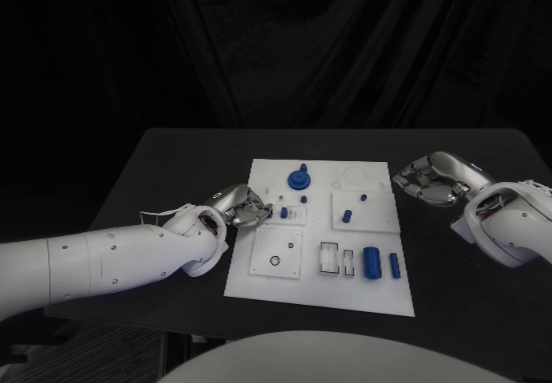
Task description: Assemble the parts on the task board
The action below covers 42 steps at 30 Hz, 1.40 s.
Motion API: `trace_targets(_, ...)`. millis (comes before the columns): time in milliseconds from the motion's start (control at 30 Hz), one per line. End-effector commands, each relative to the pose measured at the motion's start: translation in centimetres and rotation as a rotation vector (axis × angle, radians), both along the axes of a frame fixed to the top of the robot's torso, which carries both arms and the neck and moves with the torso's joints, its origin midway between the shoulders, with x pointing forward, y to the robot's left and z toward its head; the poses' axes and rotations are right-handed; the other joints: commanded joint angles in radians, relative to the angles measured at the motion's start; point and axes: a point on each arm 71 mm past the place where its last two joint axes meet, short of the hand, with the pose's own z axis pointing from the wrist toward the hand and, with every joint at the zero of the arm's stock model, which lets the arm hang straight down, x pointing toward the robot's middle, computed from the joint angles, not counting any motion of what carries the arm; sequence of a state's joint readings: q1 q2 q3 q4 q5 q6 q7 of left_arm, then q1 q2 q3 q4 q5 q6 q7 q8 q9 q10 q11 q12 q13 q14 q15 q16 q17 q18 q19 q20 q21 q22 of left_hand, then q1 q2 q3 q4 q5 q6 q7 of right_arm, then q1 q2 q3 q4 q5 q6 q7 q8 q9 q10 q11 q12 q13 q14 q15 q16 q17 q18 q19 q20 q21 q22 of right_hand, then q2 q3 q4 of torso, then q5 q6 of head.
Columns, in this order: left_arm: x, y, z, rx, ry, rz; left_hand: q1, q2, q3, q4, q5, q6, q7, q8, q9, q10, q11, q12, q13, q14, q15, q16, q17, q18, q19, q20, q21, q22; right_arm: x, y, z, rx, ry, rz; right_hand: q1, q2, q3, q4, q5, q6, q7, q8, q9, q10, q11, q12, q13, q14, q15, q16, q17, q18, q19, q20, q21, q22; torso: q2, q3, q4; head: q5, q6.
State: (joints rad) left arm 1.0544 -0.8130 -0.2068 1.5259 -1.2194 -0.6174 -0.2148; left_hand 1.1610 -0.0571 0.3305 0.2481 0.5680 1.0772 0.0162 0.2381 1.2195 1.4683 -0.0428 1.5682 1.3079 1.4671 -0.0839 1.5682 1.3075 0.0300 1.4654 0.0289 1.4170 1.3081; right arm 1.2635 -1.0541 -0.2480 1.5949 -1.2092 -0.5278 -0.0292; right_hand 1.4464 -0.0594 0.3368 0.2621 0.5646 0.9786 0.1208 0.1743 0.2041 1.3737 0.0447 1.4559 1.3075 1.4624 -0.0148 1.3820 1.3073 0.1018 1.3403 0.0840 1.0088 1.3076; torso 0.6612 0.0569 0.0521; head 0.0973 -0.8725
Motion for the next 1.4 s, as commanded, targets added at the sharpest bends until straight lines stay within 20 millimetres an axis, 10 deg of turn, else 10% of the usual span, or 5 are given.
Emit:
trace_targets(33,-0.23,0.18,-0.42,0.033,-0.004,-0.003,0.009,0.002,0.000,0.003,-0.005,-0.001,-0.002,0.005,0.001,0.103,-0.007,0.003,0.263,0.104,-0.007,0.003,0.263,0.008,0.022,-0.006,0.004,0.213,-0.06,-0.07,-0.14,-0.006,0.007,-0.009,0.005,0.000,0.004,-0.001,0.004,0.004,0.002,0.003,0.002,-0.004,0.001,-0.003,0.080,0.002,-0.006,-0.003,0.035,0.007,-0.001,0.003,-0.004,0.119,0.000,-0.0006,-0.0001,0.000,0.000)
trace_targets(1400,-0.16,0.02,-0.51,0.042,0.000,0.003,0.012,0.007,0.004,0.006,-0.004,0.006,-0.005,0.010,0.004,0.103,-0.008,0.003,0.263,0.104,-0.008,0.003,0.263,0.008,0.023,-0.006,0.005,0.213,-0.08,0.00,-0.28,-0.007,0.011,-0.007,0.005,0.000,0.004,-0.001,0.004,0.004,0.002,0.003,0.002,-0.004,0.001,-0.003,0.080,0.002,-0.006,-0.003,0.035,0.007,-0.001,0.003,-0.004,0.119,0.002,0.0001,-0.0014,0.000,0.000)
